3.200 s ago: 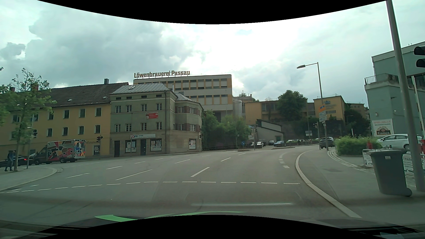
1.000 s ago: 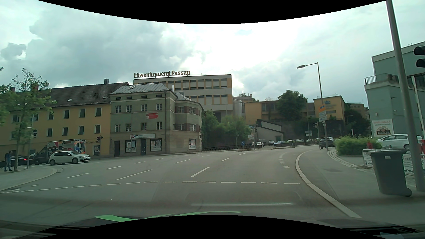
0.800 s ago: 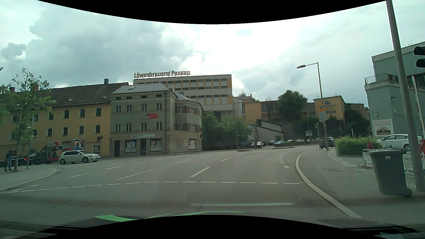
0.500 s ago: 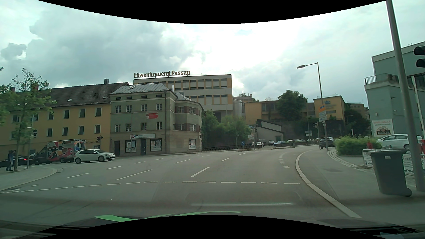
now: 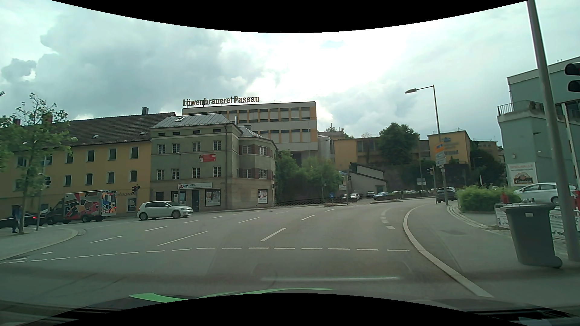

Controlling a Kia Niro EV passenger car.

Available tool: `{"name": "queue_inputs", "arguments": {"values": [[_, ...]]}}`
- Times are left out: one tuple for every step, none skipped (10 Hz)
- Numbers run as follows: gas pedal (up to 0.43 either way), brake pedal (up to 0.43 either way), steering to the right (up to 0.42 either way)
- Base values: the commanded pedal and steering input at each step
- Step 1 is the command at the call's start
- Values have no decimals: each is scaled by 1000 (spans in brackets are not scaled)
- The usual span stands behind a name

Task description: Follow the waypoints while adhering to traffic rules and regulations

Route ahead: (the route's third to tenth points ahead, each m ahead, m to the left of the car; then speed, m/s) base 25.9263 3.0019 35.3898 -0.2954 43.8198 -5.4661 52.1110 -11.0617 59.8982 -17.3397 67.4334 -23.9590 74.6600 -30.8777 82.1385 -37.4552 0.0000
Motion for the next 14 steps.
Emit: {"name": "queue_inputs", "arguments": {"values": [[0, 354, 31], [0, 354, 31], [0, 354, 31], [0, 354, 31], [0, 354, 31], [0, 354, 31], [0, 354, 31], [0, 354, 31], [0, 354, 31], [0, 354, 31], [0, 354, 31], [0, 354, 31], [0, 354, 31], [0, 354, 31]]}}
